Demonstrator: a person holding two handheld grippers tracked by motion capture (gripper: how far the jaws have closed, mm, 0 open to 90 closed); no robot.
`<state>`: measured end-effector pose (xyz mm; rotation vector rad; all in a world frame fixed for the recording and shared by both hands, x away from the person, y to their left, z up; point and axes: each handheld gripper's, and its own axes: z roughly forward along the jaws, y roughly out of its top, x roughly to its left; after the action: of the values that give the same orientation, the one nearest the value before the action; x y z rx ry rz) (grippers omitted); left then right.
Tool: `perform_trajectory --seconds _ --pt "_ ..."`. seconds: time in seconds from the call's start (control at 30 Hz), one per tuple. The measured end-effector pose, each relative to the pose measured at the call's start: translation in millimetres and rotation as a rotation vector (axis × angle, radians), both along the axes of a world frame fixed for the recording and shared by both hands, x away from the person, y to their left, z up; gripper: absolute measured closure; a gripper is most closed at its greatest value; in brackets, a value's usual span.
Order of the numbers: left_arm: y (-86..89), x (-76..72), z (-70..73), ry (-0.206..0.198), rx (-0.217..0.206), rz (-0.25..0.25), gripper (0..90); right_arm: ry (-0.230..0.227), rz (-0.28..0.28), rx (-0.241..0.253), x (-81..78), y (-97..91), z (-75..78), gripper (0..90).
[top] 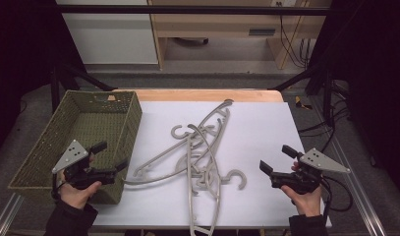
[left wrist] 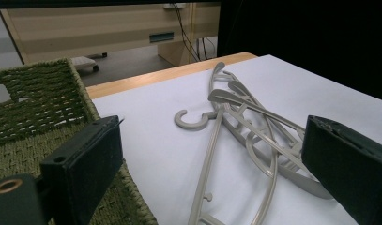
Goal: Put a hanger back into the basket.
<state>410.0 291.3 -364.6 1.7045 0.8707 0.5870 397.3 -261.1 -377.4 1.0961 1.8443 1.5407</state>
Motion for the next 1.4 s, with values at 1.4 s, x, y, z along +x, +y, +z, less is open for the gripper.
perform_trajectory --seconds 1.4 --pt "-137.4 -25.6 -28.2 0.134 0.145 -0.229 8.5 0.03 0.002 -0.029 2.3 9.1 -1.9 3.3"
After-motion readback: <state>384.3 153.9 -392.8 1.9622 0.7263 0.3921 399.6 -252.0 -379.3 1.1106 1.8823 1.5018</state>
